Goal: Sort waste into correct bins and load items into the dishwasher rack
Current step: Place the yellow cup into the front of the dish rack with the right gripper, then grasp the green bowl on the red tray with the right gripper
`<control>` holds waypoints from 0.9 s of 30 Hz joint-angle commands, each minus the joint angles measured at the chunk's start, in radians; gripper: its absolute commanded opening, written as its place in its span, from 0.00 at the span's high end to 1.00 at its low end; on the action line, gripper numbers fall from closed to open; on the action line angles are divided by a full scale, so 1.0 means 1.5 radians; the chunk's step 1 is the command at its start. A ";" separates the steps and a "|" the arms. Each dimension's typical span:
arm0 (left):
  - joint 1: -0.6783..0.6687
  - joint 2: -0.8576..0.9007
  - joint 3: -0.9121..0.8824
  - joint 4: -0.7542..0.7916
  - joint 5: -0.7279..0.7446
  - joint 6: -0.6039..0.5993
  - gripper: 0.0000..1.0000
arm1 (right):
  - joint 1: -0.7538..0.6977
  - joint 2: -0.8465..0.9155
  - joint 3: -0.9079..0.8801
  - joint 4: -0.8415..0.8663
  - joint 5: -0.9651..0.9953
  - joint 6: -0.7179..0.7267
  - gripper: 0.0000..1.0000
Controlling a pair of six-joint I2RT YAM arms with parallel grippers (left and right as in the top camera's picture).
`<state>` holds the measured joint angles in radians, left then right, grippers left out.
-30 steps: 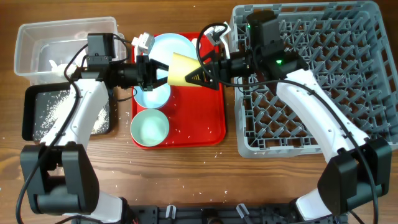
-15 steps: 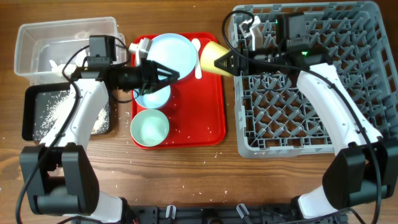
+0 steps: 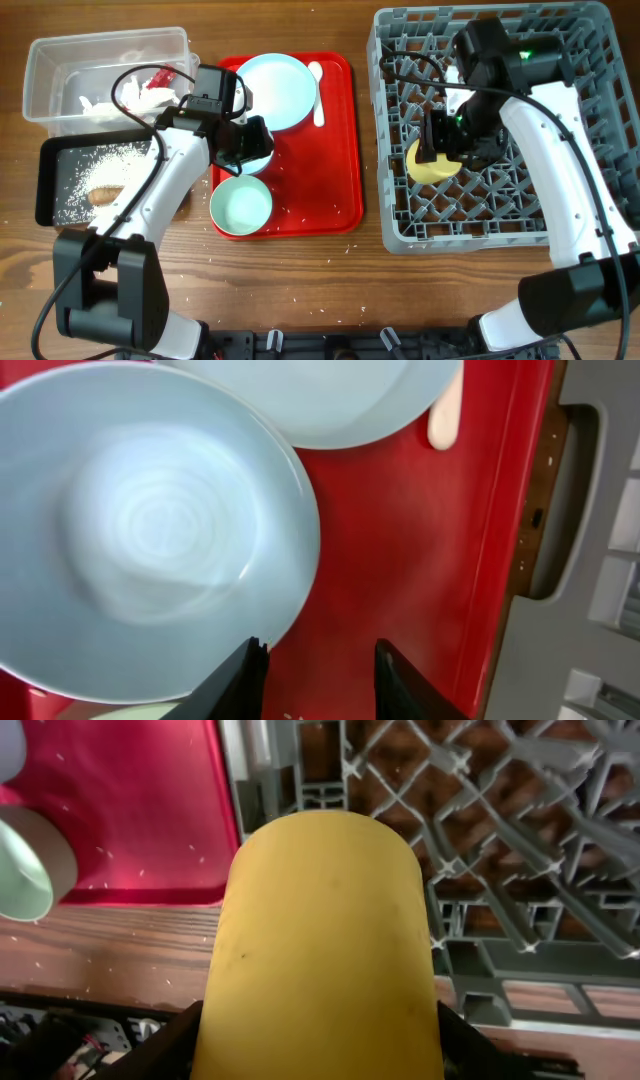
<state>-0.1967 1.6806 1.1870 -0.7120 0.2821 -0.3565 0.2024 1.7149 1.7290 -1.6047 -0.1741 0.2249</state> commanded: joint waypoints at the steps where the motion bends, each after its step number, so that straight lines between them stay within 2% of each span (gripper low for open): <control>1: -0.003 -0.011 0.004 -0.006 -0.023 0.006 0.64 | 0.014 0.001 -0.082 0.000 0.013 0.027 0.50; 6: -0.003 -0.011 0.004 -0.005 -0.027 0.006 0.63 | 0.025 0.001 -0.224 0.066 0.006 0.033 0.49; 7: -0.003 -0.011 0.004 -0.005 -0.027 0.006 0.63 | 0.024 0.002 -0.240 0.090 0.006 0.040 0.46; 8: -0.003 -0.011 0.004 -0.005 -0.027 0.006 0.63 | 0.024 0.002 -0.255 0.115 0.006 0.044 0.37; 9: -0.003 -0.011 0.004 -0.005 -0.027 0.006 0.63 | 0.024 0.002 -0.262 0.124 0.006 0.044 0.20; 11: -0.003 -0.011 0.004 -0.005 -0.027 0.006 0.62 | 0.024 0.002 -0.263 0.136 0.006 0.044 0.04; 12: -0.003 -0.011 0.004 -0.005 -0.027 0.006 0.61 | 0.024 0.002 -0.263 0.147 0.006 0.044 0.01; 15: -0.003 -0.011 0.004 -0.005 -0.027 0.006 0.63 | 0.024 0.002 -0.230 0.175 0.006 0.077 0.00; 20: -0.003 -0.020 0.016 -0.007 -0.027 0.006 0.63 | 0.037 0.001 0.012 0.158 -0.023 0.068 0.01; 23: 0.005 -0.048 0.035 -0.027 -0.043 0.006 0.62 | 0.092 0.004 0.018 0.247 -0.093 0.077 0.02; 27: 0.072 -0.114 0.056 -0.070 -0.095 0.005 0.53 | 0.216 0.035 -0.032 0.377 -0.091 0.142 0.09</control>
<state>-0.1581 1.5875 1.2350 -0.8097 0.1978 -0.3561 0.4553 1.7298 1.7210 -1.0885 -0.2810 0.3752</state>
